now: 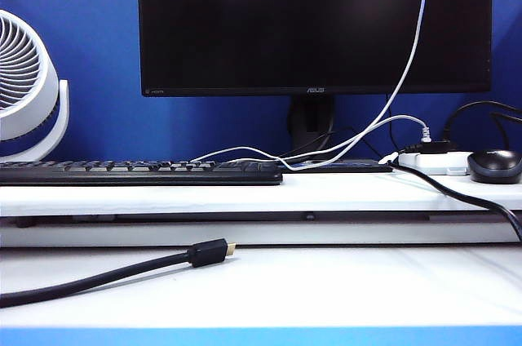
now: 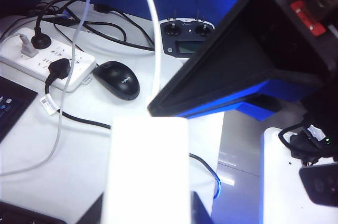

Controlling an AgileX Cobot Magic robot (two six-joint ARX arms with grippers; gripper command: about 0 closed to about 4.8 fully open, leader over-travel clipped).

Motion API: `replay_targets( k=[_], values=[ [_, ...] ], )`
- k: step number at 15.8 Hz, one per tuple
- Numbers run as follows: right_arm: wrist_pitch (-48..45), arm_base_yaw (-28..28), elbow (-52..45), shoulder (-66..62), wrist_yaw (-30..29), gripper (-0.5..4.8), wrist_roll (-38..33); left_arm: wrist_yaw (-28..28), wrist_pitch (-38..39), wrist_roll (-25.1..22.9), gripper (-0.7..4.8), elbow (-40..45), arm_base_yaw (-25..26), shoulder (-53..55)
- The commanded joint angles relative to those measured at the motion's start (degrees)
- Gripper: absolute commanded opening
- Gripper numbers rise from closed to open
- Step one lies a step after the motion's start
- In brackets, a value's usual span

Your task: Pick up the Type-C charging cable and the charging base, insert one end of the Type-C charger into the corresponding slot on the base, and finally place the plugged-in charger back on the table.

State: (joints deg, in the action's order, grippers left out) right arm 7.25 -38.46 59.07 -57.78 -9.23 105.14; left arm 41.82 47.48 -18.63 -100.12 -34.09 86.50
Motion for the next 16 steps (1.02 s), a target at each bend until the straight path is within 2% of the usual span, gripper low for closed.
replay_targets(
  k=[1, 4, 12, 16],
  values=[
    [-1.42, -0.98, 0.39, -0.17, -5.92, -0.01, -0.68, 3.61, -5.18, 0.26, 0.53, -0.35, -0.72, 0.22],
    [-1.49, -0.98, 0.39, -0.17, -5.95, -0.01, -2.86, 6.05, -7.45, 2.03, 0.53, -0.35, -0.7, 0.22],
    [-1.57, -4.92, 0.39, -0.46, -5.84, -0.01, -2.69, 5.29, -7.72, 3.56, 0.68, -0.35, -0.7, 0.22],
    [-1.42, -6.05, 0.39, -1.18, -1.57, -0.01, 0.46, 5.42, -7.54, 4.04, 0.86, -0.35, -0.72, 0.22]
  ],
)
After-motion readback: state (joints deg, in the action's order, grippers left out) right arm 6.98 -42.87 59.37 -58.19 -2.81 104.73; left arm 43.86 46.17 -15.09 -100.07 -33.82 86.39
